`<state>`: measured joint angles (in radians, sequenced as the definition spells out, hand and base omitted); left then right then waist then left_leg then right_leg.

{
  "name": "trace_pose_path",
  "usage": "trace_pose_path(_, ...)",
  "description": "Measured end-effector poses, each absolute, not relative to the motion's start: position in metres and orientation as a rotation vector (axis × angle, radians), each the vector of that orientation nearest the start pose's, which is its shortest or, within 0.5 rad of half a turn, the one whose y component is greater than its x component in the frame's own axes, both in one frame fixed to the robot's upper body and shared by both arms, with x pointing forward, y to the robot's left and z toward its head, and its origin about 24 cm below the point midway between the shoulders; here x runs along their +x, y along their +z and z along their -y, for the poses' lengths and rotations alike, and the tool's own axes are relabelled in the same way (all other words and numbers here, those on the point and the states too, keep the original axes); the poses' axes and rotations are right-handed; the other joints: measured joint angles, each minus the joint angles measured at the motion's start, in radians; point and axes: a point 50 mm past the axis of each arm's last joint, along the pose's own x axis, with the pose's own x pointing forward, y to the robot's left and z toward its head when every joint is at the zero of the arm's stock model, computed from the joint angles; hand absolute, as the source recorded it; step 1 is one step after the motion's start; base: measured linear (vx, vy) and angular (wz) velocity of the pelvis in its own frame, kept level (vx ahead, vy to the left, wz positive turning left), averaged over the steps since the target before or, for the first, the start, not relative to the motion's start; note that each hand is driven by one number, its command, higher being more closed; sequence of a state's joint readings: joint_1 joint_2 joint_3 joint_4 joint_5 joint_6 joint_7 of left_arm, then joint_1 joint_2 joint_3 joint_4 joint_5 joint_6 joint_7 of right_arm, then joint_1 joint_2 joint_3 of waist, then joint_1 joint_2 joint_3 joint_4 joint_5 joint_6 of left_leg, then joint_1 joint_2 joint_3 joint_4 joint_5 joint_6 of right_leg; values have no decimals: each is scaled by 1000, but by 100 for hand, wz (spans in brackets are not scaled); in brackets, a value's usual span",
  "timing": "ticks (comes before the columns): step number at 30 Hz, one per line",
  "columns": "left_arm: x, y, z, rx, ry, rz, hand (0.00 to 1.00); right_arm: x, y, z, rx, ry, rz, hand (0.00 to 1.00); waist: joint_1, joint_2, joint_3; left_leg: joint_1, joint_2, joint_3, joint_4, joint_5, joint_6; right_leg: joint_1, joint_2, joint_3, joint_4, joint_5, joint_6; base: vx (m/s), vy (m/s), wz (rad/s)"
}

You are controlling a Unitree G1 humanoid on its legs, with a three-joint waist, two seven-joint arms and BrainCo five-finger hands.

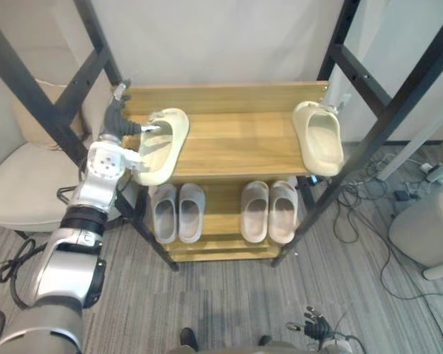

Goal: Organize the slippers on the shoe rack

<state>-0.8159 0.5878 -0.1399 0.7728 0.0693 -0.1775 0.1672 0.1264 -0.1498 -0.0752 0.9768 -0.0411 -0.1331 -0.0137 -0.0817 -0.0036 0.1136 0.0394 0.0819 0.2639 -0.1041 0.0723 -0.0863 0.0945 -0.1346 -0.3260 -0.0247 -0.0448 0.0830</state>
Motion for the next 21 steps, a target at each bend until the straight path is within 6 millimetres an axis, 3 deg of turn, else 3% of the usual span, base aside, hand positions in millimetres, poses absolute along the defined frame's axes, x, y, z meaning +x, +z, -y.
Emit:
trace_pose_path(2,381,176,-257,693,223,225,0,101,-149,220,-144,-147,-965,0,0,2,3,-5,0,6,0,0,0,-12,-1,11,3,2,-2,-19,12,-13)
trace_pose_path(6,384,186,-261,774,230,223,0,105,-147,220,-143,-145,-951,0,-1,2,18,-6,3,21,0,0,0,-30,-1,27,16,2,-3,-35,8,-12)
trace_pose_path(7,385,188,-261,784,230,225,100,106,-147,220,-143,-145,-948,0,0,2,25,-7,4,27,0,0,0,-35,-1,29,21,2,-3,-46,12,-16)
trace_pose_path(21,385,199,-272,847,256,213,100,107,-146,220,-135,-140,-943,0,-4,4,33,-20,5,51,0,-1,1,-66,0,59,20,17,-3,-16,4,-6)
